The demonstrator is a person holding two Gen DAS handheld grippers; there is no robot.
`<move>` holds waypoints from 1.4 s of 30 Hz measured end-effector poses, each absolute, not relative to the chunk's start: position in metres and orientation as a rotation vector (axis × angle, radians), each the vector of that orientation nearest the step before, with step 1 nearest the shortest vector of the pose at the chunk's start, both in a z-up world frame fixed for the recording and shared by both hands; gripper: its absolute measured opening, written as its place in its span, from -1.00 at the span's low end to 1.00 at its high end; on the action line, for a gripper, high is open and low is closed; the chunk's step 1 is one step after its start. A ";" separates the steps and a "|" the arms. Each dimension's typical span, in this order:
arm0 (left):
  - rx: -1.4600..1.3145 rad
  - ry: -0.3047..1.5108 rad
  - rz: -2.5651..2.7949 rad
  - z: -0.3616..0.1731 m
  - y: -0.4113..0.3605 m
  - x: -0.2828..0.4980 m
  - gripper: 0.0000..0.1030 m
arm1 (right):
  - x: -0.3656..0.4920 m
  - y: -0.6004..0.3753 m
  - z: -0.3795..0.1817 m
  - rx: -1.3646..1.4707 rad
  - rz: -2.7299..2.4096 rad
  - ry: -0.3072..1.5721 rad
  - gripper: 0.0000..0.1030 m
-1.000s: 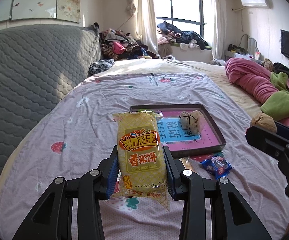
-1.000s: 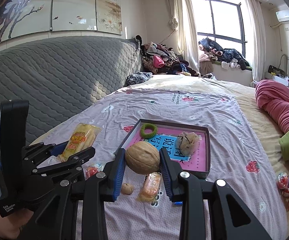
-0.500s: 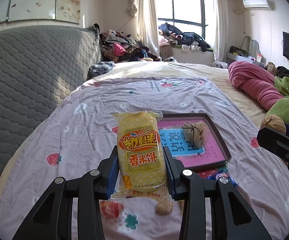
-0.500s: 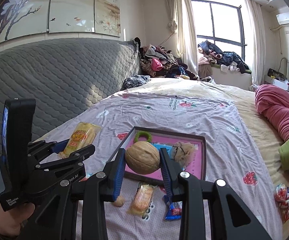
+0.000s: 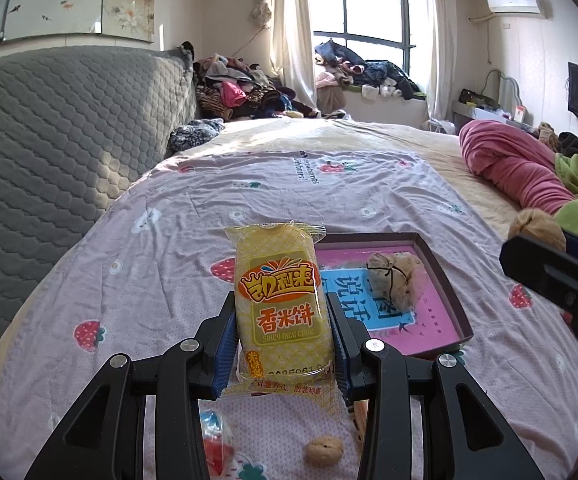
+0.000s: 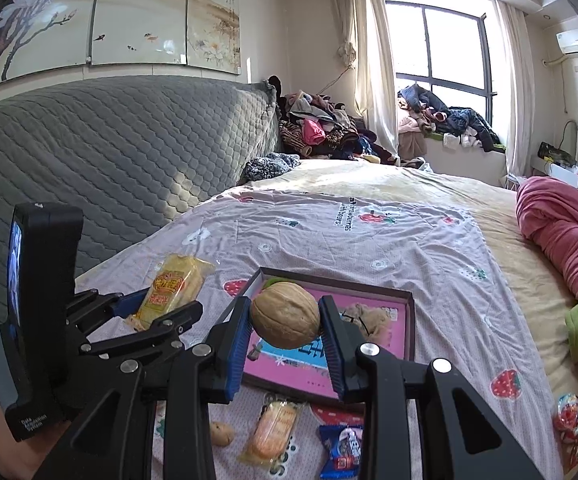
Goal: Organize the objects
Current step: 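Carry the cake packet in left gripper and walnut in right gripper toward the tray, then lower the cake packet onto the tray mat and open left gripper while right releases the walnut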
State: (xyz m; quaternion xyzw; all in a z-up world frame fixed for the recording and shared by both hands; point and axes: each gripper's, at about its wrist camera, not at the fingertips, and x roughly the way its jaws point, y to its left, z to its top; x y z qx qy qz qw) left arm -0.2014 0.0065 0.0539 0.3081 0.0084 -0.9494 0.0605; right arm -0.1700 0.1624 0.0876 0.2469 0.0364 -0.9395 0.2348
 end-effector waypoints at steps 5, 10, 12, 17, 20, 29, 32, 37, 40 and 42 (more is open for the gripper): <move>0.920 0.049 -2.856 0.050 0.002 -0.217 -0.19 | -0.192 0.163 0.093 0.665 -2.584 0.067 -0.33; 0.931 0.070 -2.857 0.040 -0.001 -0.239 -0.19 | -0.213 0.166 0.092 0.644 -2.590 0.030 -0.33; 0.934 0.056 -2.850 0.035 0.000 -0.249 -0.19 | -0.223 0.170 0.088 0.638 -2.595 0.011 -0.33; 0.978 0.044 -2.834 0.011 0.001 -0.279 -0.19 | -0.246 0.177 0.069 0.659 -2.599 -0.033 -0.33; 0.993 0.040 -2.828 -0.001 0.003 -0.294 -0.19 | -0.258 0.176 0.052 0.691 -2.572 -0.049 -0.33; 1.022 0.036 -2.803 -0.038 0.004 -0.317 -0.19 | -0.280 0.163 -0.006 0.828 -2.539 0.018 -0.33; 1.076 0.061 -2.802 -0.050 0.002 -0.322 -0.19 | -0.285 0.163 -0.018 0.860 -2.534 0.015 -0.33; 1.184 0.072 -2.795 -0.065 0.003 -0.330 -0.19 | -0.299 0.165 -0.039 0.947 -2.498 -0.015 -0.33; 1.206 0.058 -2.780 -0.069 0.005 -0.333 -0.19 | -0.303 0.161 -0.050 0.987 -2.487 -0.001 -0.33; 1.232 0.051 -2.771 -0.072 0.005 -0.334 -0.19 | -0.305 0.159 -0.056 1.020 -2.471 0.002 -0.33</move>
